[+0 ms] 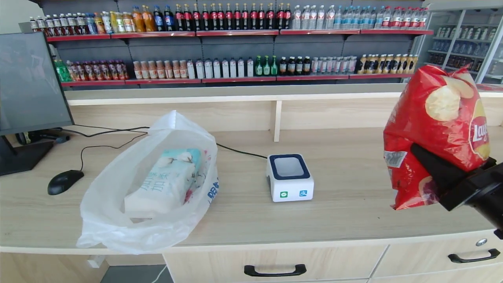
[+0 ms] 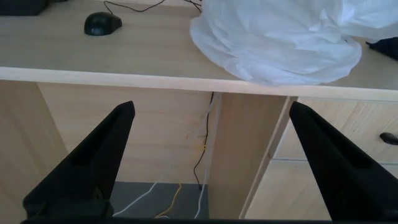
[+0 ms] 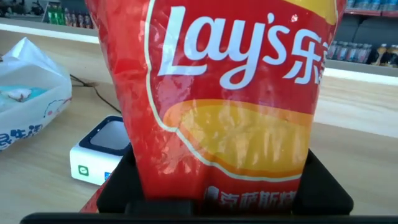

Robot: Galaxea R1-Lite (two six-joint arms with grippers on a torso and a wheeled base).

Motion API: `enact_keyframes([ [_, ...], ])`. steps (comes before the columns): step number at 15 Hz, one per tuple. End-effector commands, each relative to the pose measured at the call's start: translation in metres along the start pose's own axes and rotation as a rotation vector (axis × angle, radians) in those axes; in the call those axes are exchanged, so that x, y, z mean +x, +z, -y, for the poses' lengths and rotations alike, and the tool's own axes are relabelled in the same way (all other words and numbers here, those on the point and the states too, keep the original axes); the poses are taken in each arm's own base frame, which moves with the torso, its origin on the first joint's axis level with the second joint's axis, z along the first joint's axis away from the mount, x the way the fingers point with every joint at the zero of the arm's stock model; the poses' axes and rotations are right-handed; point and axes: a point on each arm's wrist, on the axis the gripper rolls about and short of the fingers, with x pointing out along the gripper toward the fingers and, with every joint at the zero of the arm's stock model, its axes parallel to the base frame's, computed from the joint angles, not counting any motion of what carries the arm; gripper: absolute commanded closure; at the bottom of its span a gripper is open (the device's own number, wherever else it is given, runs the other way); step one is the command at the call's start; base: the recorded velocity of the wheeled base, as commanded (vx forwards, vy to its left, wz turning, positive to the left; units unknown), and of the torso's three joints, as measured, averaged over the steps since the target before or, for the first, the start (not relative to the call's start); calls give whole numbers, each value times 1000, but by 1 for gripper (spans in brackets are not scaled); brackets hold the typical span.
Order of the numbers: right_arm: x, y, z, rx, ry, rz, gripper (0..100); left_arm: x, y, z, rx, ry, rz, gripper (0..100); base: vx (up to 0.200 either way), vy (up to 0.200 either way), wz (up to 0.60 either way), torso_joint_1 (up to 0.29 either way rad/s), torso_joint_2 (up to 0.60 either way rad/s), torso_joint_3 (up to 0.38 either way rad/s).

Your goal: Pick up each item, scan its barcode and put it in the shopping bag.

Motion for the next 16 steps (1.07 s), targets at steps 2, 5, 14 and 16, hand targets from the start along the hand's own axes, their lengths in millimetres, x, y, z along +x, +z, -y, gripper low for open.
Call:
enact_keyframes([
  [2,-21,-11,0,8,-16,-39,100,0,0,0,0,2,0,0,0,200,0,2,2,5],
  [5,-2,-5,-1,25,-18,-24,100,0,0,0,0,2,0,0,0,200,0,2,6,4],
  [14,-2,-30,-4,29,-9,-128,100,0,0,0,4,-2,0,0,0,111,0,1,0,0],
  [16,1,-33,-4,30,-7,-140,100,0,0,0,4,-2,0,0,0,0,0,0,0,0],
])
